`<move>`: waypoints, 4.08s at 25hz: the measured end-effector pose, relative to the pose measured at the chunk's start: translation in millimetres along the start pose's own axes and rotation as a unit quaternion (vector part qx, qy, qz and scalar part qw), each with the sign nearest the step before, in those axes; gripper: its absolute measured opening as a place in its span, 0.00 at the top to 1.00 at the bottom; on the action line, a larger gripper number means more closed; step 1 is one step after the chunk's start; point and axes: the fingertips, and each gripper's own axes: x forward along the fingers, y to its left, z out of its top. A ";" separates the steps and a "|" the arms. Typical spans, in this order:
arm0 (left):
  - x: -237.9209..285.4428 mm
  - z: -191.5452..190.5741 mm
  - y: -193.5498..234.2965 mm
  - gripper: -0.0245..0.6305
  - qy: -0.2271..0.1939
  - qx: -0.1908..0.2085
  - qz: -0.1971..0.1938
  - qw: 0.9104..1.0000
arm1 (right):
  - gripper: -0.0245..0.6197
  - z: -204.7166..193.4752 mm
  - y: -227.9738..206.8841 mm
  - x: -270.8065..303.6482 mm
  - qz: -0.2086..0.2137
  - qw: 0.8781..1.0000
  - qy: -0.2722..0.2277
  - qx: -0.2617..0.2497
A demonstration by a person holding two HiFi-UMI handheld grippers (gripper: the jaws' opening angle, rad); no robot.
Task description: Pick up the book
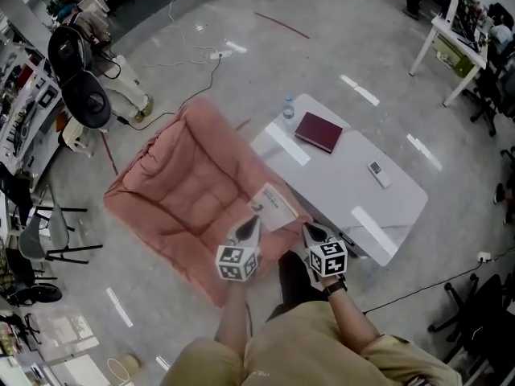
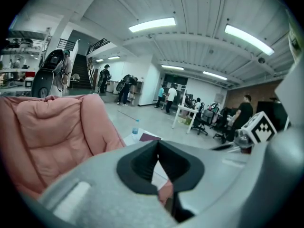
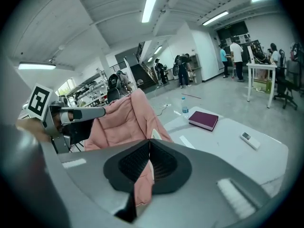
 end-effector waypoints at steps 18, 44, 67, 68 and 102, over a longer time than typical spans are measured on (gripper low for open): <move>77.4 -112.0 69.3 0.89 0.147 0.008 -0.014 0.989 | 0.91 -121.9 -26.1 81.6 -0.003 0.991 0.082 0.105; 208.6 -261.1 177.8 0.51 0.309 0.105 -0.098 0.940 | 0.56 -249.0 -52.2 241.1 0.025 0.973 0.120 0.197; 243.9 -271.9 169.4 0.64 0.323 0.194 -0.201 0.904 | 0.85 -253.4 -76.6 270.7 -0.018 0.968 0.137 0.208; 239.4 -271.9 171.7 0.70 0.323 0.194 -0.192 0.906 | 0.85 -253.7 -75.0 269.7 -0.017 0.968 0.139 0.207; 24.3 -171.6 38.1 0.90 0.179 0.133 -0.182 0.958 | 0.94 -197.2 -1.7 129.3 0.081 0.980 0.108 0.149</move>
